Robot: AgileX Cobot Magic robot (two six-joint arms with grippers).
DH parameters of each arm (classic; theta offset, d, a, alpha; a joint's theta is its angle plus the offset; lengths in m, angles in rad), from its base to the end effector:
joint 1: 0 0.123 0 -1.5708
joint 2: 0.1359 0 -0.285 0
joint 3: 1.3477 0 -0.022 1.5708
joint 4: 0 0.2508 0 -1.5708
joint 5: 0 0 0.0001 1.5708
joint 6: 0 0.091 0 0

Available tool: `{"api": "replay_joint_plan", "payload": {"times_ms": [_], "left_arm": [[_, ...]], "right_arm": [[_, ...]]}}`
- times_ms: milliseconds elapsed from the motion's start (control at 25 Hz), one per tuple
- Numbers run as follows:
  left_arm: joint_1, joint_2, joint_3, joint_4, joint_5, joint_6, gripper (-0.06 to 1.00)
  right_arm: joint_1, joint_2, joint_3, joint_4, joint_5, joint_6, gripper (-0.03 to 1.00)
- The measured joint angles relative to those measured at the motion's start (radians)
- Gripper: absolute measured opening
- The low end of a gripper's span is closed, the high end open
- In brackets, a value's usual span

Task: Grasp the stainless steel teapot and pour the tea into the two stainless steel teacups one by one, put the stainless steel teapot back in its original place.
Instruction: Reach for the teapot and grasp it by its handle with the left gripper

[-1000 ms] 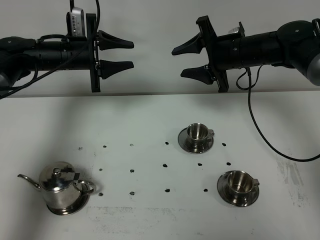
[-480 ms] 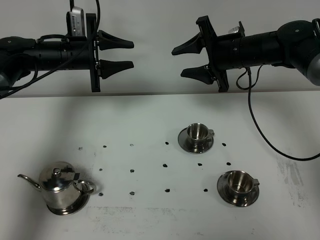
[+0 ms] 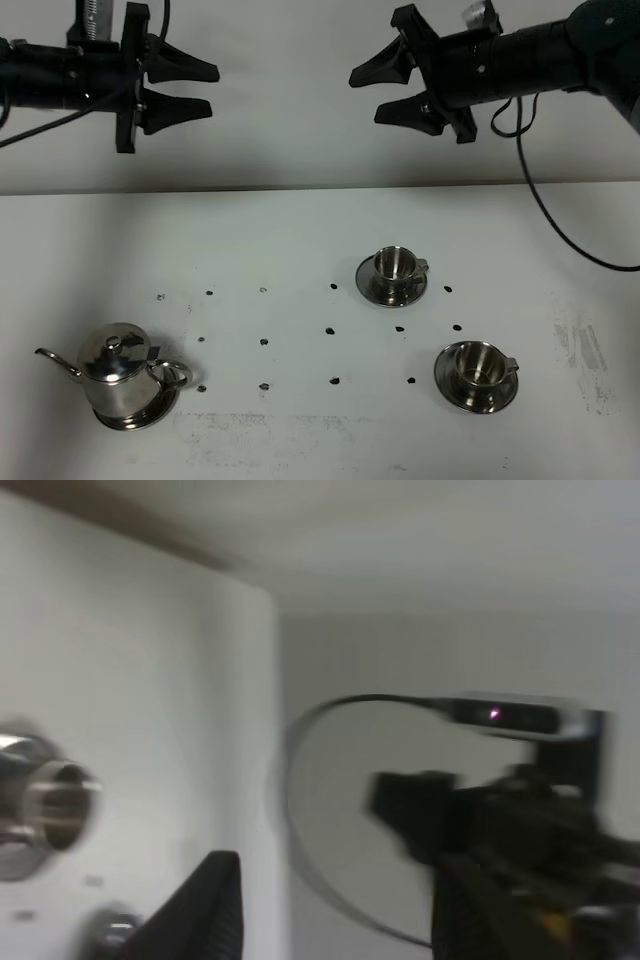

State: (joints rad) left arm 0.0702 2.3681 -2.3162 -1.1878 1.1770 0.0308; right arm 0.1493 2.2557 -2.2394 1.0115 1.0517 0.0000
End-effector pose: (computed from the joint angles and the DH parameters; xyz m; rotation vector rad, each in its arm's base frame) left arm 0.5190 -0.0417 0.2933 -0.3227 2.2528 -1.5091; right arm 0.4895 0.1414 0.3183 0.1244 2.3327 1.3563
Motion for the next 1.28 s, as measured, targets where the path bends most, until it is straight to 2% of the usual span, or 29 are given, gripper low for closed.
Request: {"api": "replay_joint_plan", "payload": {"times_ms": [360,560,800,1080,1160,1280], "left_arm": [[0.023,-0.178,0.0,0.294,0.003,0.001,0.49],[0.024,-0.268,0.038,0.429,0.003,-0.006,0.49],[0.024,-0.417,0.235,0.577,0.003,0.02,0.49],[0.024,-0.618,0.469,0.833,0.003,0.035,0.49],[0.024,-0.683,0.514,0.87,0.001,0.035,0.49],[0.024,-0.758,0.564,0.877,0.0,0.035,0.49]], "right_arm": [[-0.094,-0.16,-0.01,-0.247,0.101,0.0,0.54],[-0.107,-0.25,-0.01,-0.447,0.156,0.0,0.54],[-0.107,-0.35,-0.009,-0.653,0.168,0.006,0.54],[-0.107,-0.512,0.0,-0.829,0.17,0.041,0.54],[-0.107,-0.576,0.031,-0.851,0.169,0.042,0.54],[-0.107,-0.698,0.147,-0.889,0.168,0.042,0.54]]}}
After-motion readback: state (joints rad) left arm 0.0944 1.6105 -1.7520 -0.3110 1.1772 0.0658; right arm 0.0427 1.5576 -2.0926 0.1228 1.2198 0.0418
